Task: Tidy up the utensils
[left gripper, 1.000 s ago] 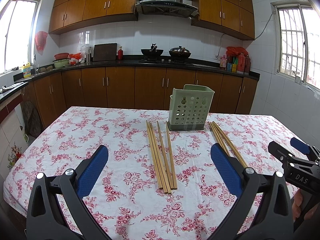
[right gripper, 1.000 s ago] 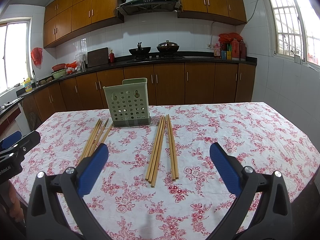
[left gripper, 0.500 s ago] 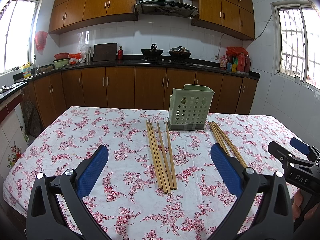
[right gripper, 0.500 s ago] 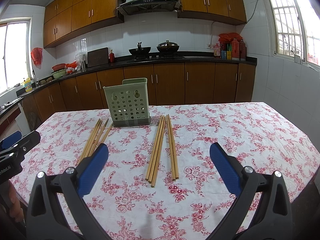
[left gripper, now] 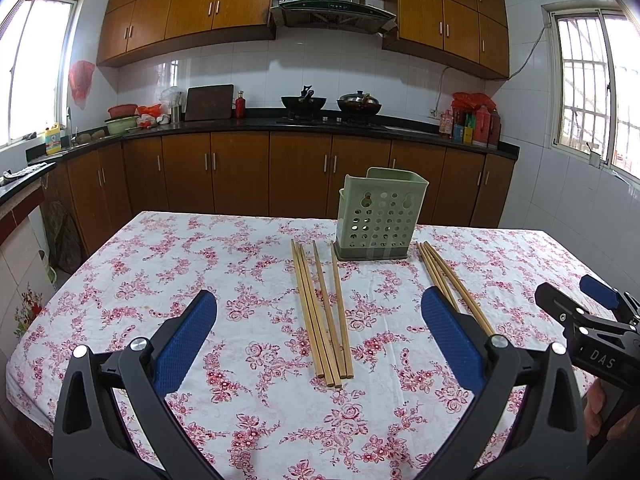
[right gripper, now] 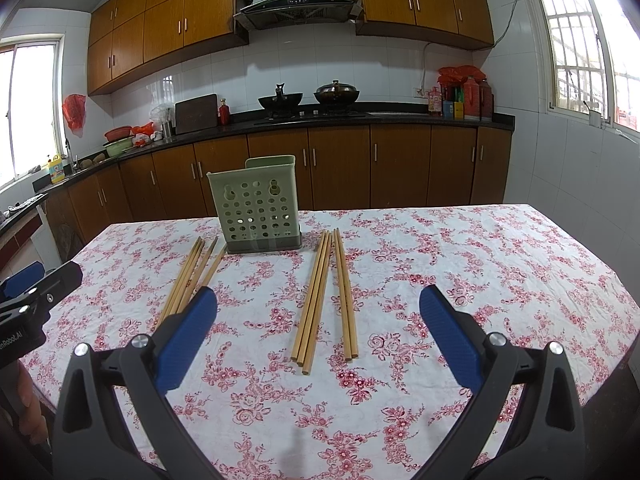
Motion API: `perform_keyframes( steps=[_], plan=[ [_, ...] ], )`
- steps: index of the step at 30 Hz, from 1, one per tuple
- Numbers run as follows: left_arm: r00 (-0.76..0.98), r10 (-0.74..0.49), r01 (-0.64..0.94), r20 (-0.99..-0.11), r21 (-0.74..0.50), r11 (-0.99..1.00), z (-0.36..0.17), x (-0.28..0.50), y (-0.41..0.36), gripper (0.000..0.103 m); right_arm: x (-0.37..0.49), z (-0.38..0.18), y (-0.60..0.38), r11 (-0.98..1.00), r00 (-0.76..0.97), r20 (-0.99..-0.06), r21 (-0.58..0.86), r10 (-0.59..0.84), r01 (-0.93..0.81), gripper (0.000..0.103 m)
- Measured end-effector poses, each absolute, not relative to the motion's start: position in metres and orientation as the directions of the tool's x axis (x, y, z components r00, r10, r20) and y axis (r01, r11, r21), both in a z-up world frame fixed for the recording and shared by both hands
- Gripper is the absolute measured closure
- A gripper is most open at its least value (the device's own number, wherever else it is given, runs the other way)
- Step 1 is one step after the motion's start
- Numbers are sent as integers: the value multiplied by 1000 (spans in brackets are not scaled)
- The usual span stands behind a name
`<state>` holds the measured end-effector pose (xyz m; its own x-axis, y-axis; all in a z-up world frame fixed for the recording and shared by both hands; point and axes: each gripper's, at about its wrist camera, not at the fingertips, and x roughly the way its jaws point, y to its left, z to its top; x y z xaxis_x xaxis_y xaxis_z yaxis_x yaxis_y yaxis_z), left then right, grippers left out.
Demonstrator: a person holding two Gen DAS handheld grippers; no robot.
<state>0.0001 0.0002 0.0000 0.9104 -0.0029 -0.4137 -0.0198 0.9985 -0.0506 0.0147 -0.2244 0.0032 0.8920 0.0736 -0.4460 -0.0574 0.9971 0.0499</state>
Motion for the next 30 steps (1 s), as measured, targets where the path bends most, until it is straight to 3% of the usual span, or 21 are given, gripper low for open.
perform_keyframes(
  steps=[19,25,28,30],
  plan=[
    [902,4,-32,-432,-56,998,-4,5,0,2,20,1,-226,998,887,-457,49,64,-47,4],
    [852,36,-92,-522,-82,992,-25,24,15,2,49,-18,-246,996,827,-562,71,-8,58,5],
    [813,50,-129,-580,-96,987,-31,31,27,2,70,-31,-259,991,774,-633,87,-22,99,20],
    [784,49,-150,-619,-111,982,-40,37,35,2,85,-40,-266,989,737,-676,102,-13,110,37]
  ],
)
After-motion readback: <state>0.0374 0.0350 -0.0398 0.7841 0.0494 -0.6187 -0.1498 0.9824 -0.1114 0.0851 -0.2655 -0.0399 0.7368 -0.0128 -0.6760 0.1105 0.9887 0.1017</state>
